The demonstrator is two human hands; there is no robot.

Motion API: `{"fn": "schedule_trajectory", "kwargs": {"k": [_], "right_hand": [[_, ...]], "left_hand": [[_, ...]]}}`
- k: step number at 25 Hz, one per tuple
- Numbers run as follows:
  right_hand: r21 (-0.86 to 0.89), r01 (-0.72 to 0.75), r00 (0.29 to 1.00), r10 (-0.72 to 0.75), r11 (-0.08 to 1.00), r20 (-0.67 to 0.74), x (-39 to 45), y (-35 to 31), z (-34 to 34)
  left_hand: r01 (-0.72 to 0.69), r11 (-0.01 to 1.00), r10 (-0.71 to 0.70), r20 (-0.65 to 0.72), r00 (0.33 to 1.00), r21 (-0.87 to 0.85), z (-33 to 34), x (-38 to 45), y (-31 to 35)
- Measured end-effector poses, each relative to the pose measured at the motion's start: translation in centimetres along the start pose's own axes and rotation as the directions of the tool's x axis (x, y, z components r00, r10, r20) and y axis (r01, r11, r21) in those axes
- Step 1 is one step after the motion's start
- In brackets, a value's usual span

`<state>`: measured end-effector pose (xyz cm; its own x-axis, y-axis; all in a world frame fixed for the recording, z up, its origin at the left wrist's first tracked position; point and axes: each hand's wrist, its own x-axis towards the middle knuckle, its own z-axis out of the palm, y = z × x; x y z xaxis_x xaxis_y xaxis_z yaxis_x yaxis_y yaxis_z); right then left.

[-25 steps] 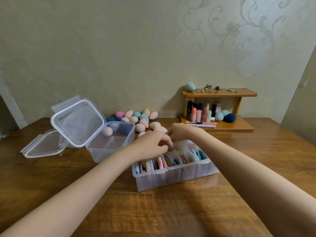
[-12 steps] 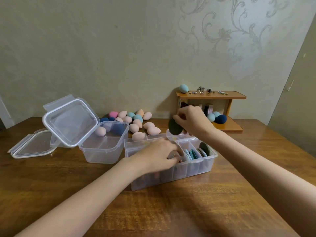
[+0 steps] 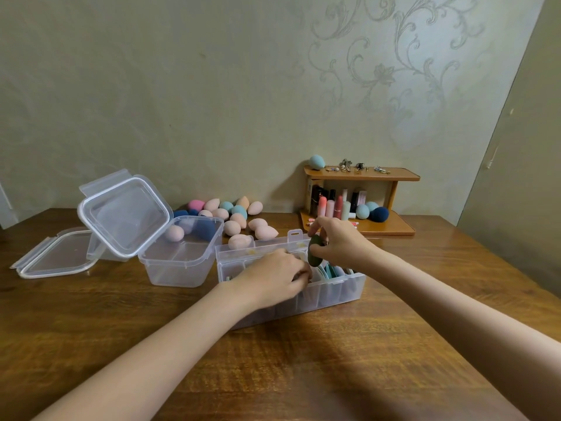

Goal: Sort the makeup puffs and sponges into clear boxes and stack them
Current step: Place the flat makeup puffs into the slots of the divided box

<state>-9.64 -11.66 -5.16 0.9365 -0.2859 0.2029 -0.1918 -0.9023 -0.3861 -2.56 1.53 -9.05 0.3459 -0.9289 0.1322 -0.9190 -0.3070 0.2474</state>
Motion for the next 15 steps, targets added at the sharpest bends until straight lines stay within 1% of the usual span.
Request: {"fn": "schedule_trajectory", "kwargs": {"k": [3, 6, 10, 12, 15], "right_hand": [[0.001, 0.024, 1.000, -0.024, 1.000, 0.005, 0.1, -0.1, 0.4], [-0.097, 0.048, 0.998, -0.044, 0.994, 0.042, 0.2, -0.2, 1.3], [-0.049, 0.038, 0.995, -0.033, 0.998, 0.093, 0.5, -0.2, 0.6], [-0.052, 0.034, 0.988, -0.026, 0.998, 0.149, 0.7, 0.1, 0.7], [-0.118, -0.003, 0.960, 0.036, 0.993, 0.279, 0.9, 0.5, 1.6]], "left_hand": [[0.007, 1.000, -0.006, 0.036, 0.999, -0.026, -0.3, 0.2, -0.2], [0.016, 0.997, -0.010, 0.073, 0.997, -0.078, -0.7, 0.4, -0.2], [0.023, 0.989, -0.013, 0.073, 0.997, -0.147, -1.1, 0.2, -0.2], [0.042, 0.983, -0.030, 0.068, 0.997, -0.181, -1.4, 0.4, -0.3], [0.109, 0.977, -0.091, 0.102, 0.991, -0.185, -1.6, 1.2, -0.1]]}}
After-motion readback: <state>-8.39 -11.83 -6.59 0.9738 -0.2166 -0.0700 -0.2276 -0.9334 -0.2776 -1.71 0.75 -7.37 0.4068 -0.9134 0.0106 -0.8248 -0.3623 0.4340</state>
